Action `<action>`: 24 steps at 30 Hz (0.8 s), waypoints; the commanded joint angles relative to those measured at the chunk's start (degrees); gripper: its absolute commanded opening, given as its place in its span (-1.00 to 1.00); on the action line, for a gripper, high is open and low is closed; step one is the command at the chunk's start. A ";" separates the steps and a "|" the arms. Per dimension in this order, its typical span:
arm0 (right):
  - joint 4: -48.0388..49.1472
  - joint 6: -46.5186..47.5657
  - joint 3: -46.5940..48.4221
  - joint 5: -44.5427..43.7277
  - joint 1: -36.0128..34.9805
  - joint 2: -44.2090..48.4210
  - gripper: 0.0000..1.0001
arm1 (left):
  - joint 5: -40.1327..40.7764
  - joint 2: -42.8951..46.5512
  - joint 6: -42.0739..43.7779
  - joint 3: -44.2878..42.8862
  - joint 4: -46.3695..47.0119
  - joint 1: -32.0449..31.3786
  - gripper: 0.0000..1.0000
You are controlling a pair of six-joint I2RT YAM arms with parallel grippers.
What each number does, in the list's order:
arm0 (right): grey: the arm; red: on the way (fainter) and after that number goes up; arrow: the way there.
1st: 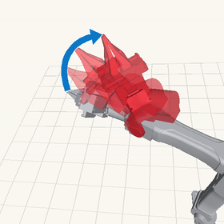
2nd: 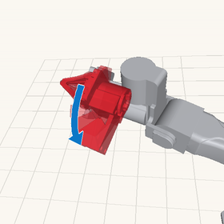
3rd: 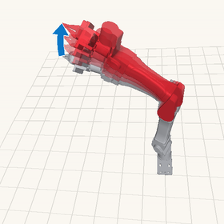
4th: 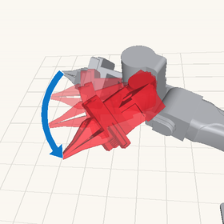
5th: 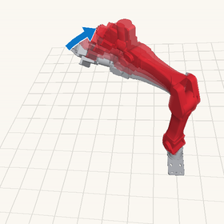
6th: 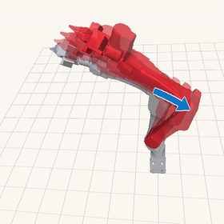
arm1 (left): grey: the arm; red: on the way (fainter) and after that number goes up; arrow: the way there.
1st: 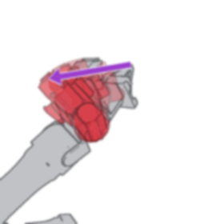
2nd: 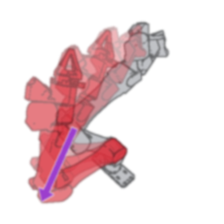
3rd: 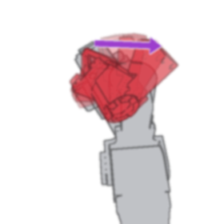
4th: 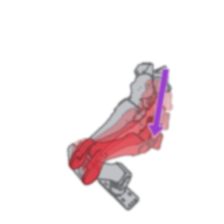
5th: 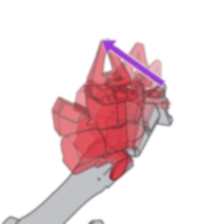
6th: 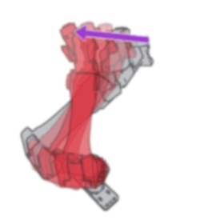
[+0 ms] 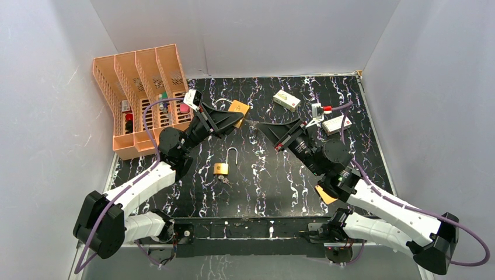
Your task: Unlock with the key
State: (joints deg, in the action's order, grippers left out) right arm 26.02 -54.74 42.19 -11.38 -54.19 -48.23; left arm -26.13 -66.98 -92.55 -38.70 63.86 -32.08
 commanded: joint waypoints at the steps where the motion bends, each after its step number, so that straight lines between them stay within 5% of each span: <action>1: 5.21 -0.87 2.36 -0.06 -0.35 -0.35 -1.00 | 0.36 1.63 0.36 -2.43 6.79 -0.27 -1.00; 24: 5.71 -0.75 2.71 -2.22 -0.39 -1.04 -1.00 | 0.46 2.11 0.53 -1.77 6.75 -0.44 -1.00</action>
State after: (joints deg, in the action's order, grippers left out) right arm 27.31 -55.53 42.22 -11.88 -54.19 -49.23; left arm -25.91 -66.98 -92.40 -38.68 63.86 -32.05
